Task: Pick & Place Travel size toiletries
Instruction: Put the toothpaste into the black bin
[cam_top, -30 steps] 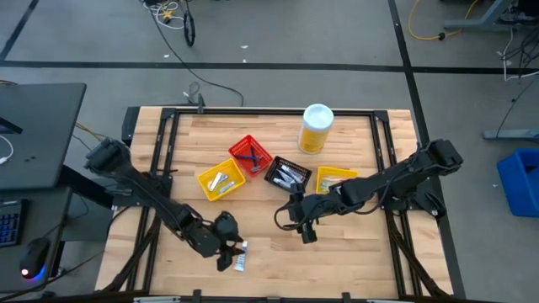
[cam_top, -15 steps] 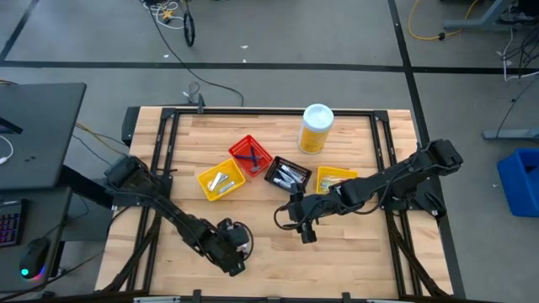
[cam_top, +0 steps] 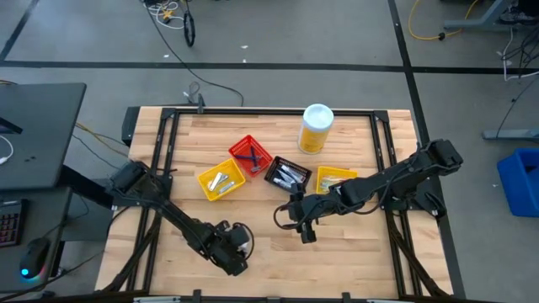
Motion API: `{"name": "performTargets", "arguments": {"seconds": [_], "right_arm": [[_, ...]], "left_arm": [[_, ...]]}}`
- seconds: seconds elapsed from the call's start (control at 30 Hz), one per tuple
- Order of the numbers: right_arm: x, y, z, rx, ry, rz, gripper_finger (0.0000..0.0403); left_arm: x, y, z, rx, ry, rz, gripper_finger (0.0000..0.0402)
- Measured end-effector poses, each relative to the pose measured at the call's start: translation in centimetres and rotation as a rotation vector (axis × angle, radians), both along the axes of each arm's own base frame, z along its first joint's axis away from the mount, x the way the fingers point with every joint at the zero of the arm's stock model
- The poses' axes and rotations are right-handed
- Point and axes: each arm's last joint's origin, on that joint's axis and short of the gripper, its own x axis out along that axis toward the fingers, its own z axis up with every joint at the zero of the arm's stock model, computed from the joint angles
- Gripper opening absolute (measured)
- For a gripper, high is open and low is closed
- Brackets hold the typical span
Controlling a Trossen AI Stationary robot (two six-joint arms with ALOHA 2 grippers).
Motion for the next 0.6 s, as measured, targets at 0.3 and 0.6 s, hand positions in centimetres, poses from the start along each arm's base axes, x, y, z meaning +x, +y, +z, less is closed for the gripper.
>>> {"name": "performTargets", "arguments": {"seconds": [0.3,0.6], "right_arm": [[0.00,0.00,-0.01,0.000,0.000,0.000,0.0240],[0.02,0.00,0.01,0.001,-0.003,0.000,0.0240]], "left_arm": [[-0.11,0.15,-0.35,0.071,0.039,-0.117,0.0198],[-0.09,0.54,-0.45,0.117,0.056,-0.163,0.0140]]}}
